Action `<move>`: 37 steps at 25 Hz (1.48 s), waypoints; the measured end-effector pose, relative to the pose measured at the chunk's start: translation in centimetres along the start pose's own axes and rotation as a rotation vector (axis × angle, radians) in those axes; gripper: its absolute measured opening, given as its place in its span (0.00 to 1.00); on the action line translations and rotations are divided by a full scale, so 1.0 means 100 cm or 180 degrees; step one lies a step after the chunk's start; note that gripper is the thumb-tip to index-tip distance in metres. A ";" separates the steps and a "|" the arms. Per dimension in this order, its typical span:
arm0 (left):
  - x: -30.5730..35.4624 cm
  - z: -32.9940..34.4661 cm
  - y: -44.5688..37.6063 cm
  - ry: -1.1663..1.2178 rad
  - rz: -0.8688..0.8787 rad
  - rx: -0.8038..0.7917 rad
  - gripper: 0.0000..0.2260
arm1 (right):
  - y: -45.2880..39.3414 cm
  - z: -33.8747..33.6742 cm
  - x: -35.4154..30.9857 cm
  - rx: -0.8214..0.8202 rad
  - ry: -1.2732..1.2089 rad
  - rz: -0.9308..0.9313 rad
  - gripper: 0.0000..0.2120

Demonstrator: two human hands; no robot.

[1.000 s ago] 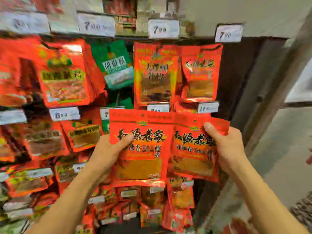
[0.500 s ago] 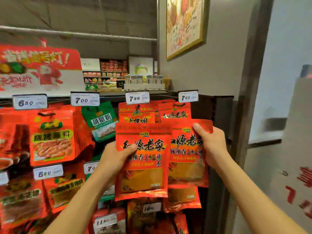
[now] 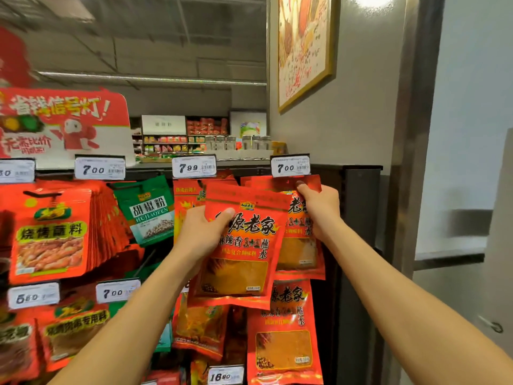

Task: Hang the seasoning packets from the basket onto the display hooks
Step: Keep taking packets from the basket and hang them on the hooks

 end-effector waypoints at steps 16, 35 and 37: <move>-0.013 0.010 -0.024 0.0130 -0.0131 -0.0061 0.05 | -0.031 0.016 0.021 0.0228 0.0449 0.0269 0.08; -0.026 0.046 -0.033 0.0373 -0.0599 -0.0041 0.10 | -0.010 -0.020 0.024 0.0363 0.0075 -0.0323 0.11; -0.022 0.067 -0.038 0.0445 -0.0637 -0.0081 0.10 | -0.002 -0.020 0.029 0.0043 -0.0169 -0.0310 0.13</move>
Point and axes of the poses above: each hand's wrist, its own y-axis away from the middle knuckle, its own z-axis out of the palm, x = y × z, the point moved 9 cm from there along -y, towards the middle knuckle, and after that the axes turned 4 degrees about -x, right-handed, at the moved point
